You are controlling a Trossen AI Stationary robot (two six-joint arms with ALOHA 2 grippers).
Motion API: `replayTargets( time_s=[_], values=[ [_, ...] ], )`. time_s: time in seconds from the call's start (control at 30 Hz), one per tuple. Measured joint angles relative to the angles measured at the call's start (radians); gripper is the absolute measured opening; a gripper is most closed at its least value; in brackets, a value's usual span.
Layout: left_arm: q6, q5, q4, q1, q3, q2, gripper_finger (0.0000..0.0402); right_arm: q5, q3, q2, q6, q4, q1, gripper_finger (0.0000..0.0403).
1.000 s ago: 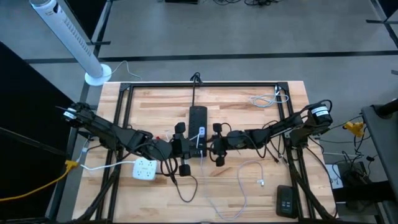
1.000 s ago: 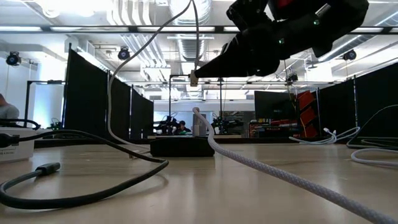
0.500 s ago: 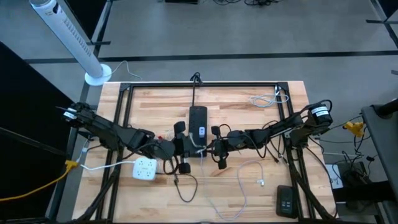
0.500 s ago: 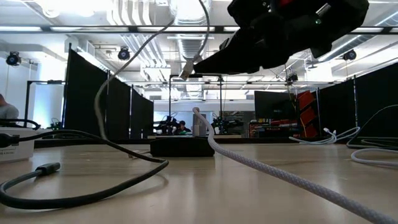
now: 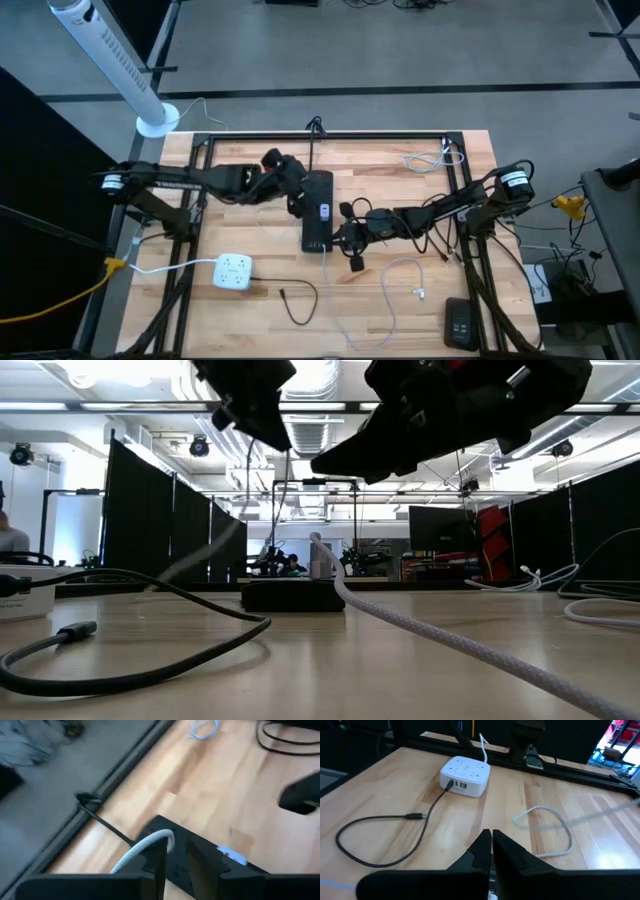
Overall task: Insert USB
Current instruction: Insert the white charger cable into the white charger adapter
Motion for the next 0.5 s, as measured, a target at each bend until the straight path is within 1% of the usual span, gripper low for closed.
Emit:
replayTargets(
  time_s=[0.1, 0.17, 0.27, 0.37, 0.5],
  values=[
    [0.001, 0.006, 0.000, -0.016, -0.002, 0.002, 0.0020, 0.019, 0.000, 0.000, 0.000, -0.009, -0.009, 0.0000],
    [0.002, 0.006, 0.002, -0.037, -0.002, -0.002, 0.0006, 0.067, 0.000, -0.002, -0.001, -0.030, -0.011, 0.0000],
    [0.002, 0.007, 0.004, -0.075, -0.002, -0.009, 0.0003, 0.135, -0.002, -0.016, -0.022, -0.075, -0.011, 0.0000],
    [-0.005, 0.004, 0.007, -0.119, 0.010, -0.012, 0.0001, 0.175, -0.003, -0.052, -0.035, -0.143, -0.011, 0.0000],
    [0.007, -0.014, 0.013, -0.169, 0.011, -0.013, 0.0002, 0.184, -0.003, -0.144, -0.035, -0.259, -0.011, 0.0000]
  ],
)
